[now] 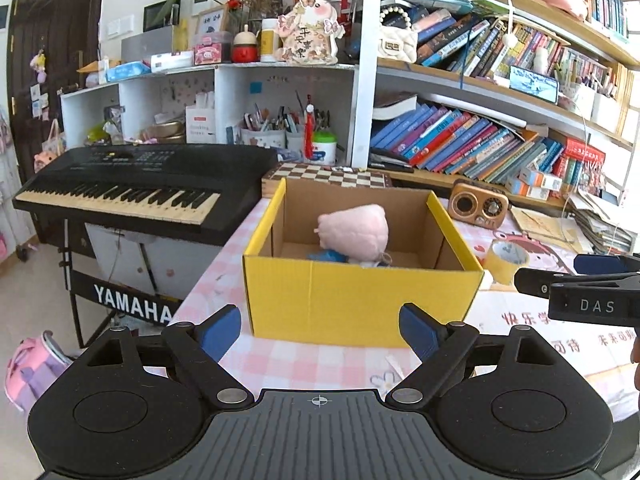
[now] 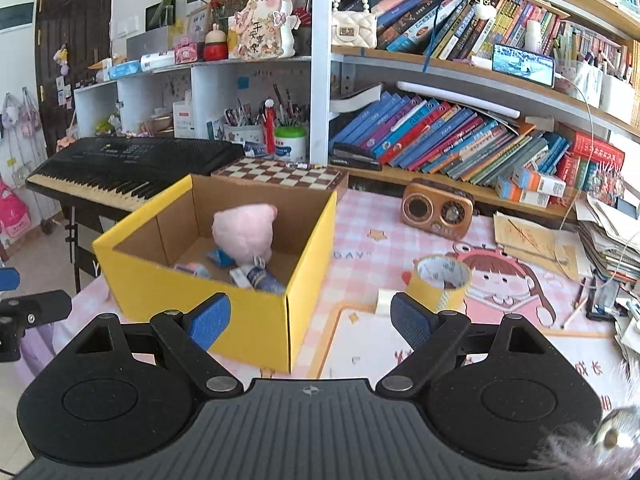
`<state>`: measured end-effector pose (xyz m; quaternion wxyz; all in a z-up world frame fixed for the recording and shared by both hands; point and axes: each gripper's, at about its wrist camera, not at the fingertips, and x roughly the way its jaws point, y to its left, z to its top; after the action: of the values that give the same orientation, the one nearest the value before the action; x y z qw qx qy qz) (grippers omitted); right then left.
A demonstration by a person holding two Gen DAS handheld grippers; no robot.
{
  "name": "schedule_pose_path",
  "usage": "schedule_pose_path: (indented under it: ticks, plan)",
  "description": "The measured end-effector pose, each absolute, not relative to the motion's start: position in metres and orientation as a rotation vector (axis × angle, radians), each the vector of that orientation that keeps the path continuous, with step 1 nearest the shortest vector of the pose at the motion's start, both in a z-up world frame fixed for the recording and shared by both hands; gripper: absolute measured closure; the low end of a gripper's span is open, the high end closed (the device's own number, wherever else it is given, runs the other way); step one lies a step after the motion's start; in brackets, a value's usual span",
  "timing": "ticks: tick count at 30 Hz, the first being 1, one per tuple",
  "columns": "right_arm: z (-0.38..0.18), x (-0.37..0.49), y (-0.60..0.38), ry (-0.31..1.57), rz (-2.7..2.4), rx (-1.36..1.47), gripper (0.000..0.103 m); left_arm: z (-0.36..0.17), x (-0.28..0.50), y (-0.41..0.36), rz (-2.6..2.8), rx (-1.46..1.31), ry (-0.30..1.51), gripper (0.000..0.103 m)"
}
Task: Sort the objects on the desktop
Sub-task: 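Withdraw both grippers from the yellow box back toward the desk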
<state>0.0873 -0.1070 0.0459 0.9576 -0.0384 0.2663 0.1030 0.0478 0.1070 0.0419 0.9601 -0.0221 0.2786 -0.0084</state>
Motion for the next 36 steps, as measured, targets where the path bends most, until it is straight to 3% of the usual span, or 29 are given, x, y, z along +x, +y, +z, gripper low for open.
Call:
schedule_pose_path:
  ticks: [36]
  plan:
    - [-0.005, -0.019, -0.113, 0.631, 0.231, -0.107, 0.016, 0.007, -0.016, 0.067, -0.061, -0.005, 0.641, 0.014]
